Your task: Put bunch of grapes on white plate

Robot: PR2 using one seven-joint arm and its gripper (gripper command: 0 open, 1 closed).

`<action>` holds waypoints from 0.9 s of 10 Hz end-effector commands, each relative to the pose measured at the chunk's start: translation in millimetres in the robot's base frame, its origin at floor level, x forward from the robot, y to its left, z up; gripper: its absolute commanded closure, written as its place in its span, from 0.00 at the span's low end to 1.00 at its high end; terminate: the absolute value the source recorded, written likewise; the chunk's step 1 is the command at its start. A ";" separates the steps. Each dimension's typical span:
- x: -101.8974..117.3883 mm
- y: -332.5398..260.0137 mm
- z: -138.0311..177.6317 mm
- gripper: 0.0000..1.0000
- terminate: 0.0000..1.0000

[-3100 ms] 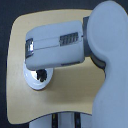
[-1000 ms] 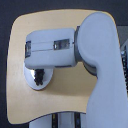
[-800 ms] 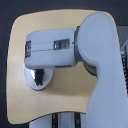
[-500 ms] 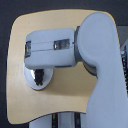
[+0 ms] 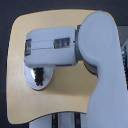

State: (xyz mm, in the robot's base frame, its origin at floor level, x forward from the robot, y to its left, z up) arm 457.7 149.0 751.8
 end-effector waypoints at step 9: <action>35.5 -4.8 136.4 0.00 0.00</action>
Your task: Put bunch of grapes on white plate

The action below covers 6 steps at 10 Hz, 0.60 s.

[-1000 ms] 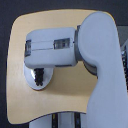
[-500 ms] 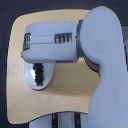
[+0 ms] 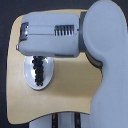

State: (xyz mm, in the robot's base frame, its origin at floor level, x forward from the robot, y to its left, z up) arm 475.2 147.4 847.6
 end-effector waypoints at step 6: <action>23.8 -61.4 35.5 0.00 0.00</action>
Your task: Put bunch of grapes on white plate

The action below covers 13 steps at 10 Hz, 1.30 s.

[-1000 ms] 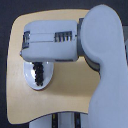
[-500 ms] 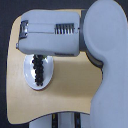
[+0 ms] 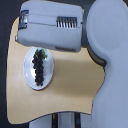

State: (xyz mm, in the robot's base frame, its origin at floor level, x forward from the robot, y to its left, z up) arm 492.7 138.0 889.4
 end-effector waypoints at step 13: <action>48.2 -341.9 0.6 0.00 0.00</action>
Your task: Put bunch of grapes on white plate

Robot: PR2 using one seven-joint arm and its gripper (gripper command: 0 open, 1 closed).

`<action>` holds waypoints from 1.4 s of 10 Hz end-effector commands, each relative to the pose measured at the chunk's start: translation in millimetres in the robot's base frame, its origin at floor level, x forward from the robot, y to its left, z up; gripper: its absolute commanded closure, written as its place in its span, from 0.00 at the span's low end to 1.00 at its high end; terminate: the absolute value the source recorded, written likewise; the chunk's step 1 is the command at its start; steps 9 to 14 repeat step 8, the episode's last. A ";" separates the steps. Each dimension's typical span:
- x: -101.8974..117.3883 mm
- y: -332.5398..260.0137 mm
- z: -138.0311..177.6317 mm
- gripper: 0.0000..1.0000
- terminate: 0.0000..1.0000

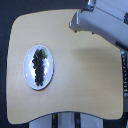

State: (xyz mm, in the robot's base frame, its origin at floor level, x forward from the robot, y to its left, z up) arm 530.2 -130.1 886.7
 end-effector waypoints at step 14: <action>-8.6 -136.1 -0.2 0.00 1.00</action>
